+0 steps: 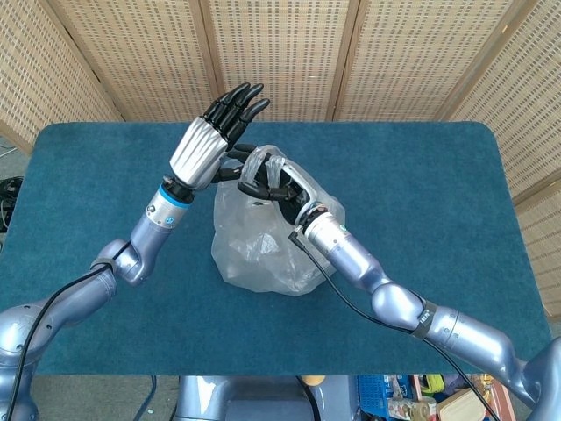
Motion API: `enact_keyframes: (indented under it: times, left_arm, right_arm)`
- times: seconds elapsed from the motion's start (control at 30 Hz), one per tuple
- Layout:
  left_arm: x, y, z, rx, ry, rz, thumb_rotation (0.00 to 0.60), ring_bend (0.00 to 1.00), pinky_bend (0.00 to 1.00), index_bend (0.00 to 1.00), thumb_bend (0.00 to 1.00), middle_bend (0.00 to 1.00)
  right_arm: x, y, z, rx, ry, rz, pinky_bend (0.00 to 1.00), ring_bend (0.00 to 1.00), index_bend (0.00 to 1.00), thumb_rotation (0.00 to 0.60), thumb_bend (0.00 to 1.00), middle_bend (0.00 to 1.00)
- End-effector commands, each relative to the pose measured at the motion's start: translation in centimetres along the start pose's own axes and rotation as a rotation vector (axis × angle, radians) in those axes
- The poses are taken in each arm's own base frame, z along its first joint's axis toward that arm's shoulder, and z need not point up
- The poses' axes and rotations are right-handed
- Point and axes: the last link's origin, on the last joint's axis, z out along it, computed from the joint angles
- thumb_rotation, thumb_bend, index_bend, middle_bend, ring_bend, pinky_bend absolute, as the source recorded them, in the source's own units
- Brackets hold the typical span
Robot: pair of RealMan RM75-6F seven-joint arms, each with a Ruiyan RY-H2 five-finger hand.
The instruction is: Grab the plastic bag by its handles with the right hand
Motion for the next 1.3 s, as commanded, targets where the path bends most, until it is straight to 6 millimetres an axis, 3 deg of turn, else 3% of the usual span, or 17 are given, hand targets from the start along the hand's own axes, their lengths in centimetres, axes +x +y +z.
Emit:
enact_keyframes:
  times: [0.03, 0.53, 0.9, 1.3]
  left_arm:
    - [-0.1, -0.1, 0.0, 0.009, -0.002, -0.004, 0.6, 0.01, 0.15, 0.0, 0.28, 0.0]
    - [-0.2, -0.7, -0.3, 0.029, -0.016, 0.0, 0.6, 0.01, 0.15, 0.0, 0.28, 0.0]
    - [-0.4, -0.7, -0.1, 0.04, -0.018, -0.011, 0.6, 0.0, 0.15, 0.0, 0.28, 0.0]
    - [-0.2, -0.5, 0.2, 0.041, -0.008, -0.029, 0.6, 0.0, 0.15, 0.0, 0.26, 0.0]
  right_arm:
    - [0.0, -0.1, 0.0, 0.001, -0.002, -0.001, 0.0, 0.05, 0.24, 0.6, 0.13, 0.24]
    - [0.1, 0.3, 0.0, -0.018, -0.002, 0.011, 0.01, 0.07, 0.24, 0.6, 0.15, 0.26]
    - [0.1, 0.8, 0.1, -0.047, 0.0, 0.006, 0.11, 0.16, 0.28, 0.6, 0.18, 0.34]
    - [0.0, 1.1, 0.5, -0.086, 0.007, -0.012, 0.11, 0.17, 0.29, 0.6, 0.23, 0.34]
